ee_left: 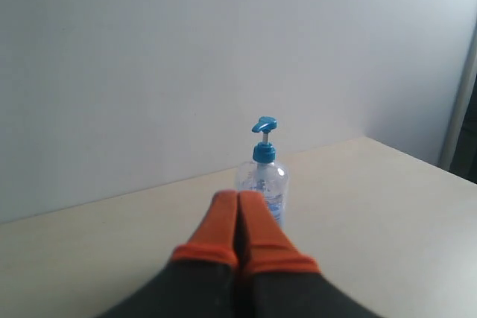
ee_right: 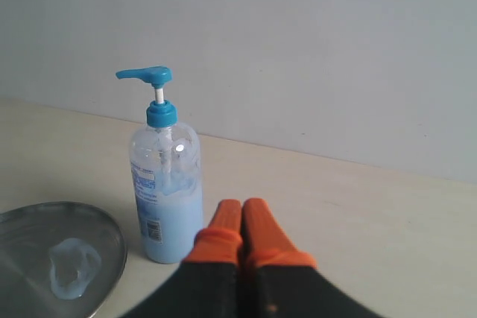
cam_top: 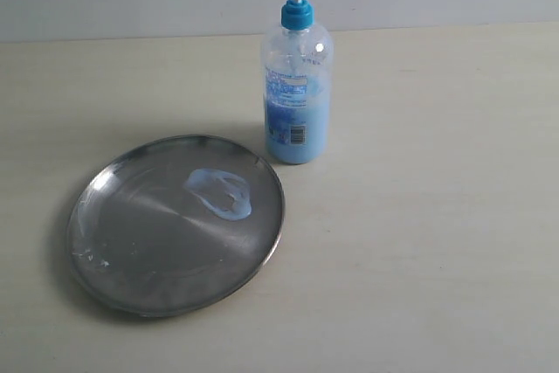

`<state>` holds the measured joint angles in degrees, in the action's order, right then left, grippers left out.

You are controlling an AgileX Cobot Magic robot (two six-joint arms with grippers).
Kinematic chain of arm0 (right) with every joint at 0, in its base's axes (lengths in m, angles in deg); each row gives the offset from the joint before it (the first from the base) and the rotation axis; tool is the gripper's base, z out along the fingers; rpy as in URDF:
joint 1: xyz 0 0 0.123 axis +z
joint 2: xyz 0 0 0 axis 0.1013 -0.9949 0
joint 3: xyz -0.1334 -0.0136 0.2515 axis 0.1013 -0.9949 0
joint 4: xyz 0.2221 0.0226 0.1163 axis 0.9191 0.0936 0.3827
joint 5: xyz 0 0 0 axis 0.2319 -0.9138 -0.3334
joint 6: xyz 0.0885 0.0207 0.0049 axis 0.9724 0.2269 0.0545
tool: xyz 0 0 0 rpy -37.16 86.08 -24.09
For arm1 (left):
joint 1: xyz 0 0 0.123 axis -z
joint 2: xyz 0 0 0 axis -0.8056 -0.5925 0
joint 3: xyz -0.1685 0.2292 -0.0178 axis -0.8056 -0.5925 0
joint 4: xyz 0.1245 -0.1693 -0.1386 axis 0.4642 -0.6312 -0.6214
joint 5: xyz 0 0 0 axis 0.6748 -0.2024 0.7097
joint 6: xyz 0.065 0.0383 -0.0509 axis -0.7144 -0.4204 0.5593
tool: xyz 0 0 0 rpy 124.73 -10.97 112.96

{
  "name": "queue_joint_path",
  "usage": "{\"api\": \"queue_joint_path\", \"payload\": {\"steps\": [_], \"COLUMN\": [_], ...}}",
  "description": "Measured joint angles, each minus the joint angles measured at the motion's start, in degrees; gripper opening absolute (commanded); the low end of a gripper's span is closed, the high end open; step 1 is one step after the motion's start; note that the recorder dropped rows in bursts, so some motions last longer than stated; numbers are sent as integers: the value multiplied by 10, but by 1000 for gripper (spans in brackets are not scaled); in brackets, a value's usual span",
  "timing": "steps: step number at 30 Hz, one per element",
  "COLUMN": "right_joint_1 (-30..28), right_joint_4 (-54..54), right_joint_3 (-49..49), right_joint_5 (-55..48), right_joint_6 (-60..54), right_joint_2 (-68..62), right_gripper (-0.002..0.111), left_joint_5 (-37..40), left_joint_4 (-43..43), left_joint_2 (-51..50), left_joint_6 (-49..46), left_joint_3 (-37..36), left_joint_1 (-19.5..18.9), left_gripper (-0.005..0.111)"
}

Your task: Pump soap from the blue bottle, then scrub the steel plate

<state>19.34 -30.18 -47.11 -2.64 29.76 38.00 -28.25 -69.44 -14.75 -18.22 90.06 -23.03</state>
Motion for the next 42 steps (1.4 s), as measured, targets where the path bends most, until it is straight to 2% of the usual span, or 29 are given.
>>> {"api": "queue_joint_path", "payload": {"steps": [14,18,21,31,42], "right_joint_1": [0,0,0,0,0], "right_joint_4": [0,0,0,0,1], "right_joint_3": [0,0,0,0,0], "right_joint_5": [0,0,0,0,0], "right_joint_6": [0,0,0,0,0], "right_joint_2": [0,0,0,0,0], "right_gripper": [0,0,0,0,0], "left_joint_5": [2,2,-17,-231,-299], "left_joint_4": [0,0,0,0,9], "left_joint_2": [0,0,0,31,31], "left_joint_6": [0,0,0,19,86], "left_joint_3": [-16,-28,-43,-184,-337], "left_joint_1": [-2,-15,-32,-118,-213], "left_gripper": [1,1,1,1,1]}}
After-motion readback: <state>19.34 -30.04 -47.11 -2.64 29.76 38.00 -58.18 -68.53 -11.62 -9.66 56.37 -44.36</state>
